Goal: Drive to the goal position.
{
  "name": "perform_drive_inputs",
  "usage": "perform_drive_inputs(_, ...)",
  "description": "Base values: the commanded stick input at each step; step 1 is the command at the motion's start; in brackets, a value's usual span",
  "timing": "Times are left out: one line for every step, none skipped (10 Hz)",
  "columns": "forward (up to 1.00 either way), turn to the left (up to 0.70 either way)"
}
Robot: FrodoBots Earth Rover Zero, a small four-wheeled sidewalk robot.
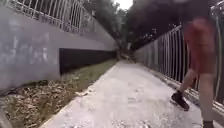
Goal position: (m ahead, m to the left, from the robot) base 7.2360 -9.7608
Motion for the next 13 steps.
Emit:
perform_drive_inputs(0.50, 0.00)
perform_drive_inputs(0.50, 0.00)
perform_drive_inputs(0.50, -0.21)
perform_drive_inputs(0.50, -0.50)
perform_drive_inputs(0.50, -0.50)
perform_drive_inputs(0.50, -0.33)
perform_drive_inputs(0.33, -0.11)
perform_drive_inputs(0.12, 0.00)
perform_drive_inputs(0.00, 0.00)
perform_drive_inputs(0.00, 0.00)
perform_drive_inputs(0.08, 0.00)
perform_drive_inputs(0.44, 0.00)
perform_drive_inputs(0.50, 0.00)
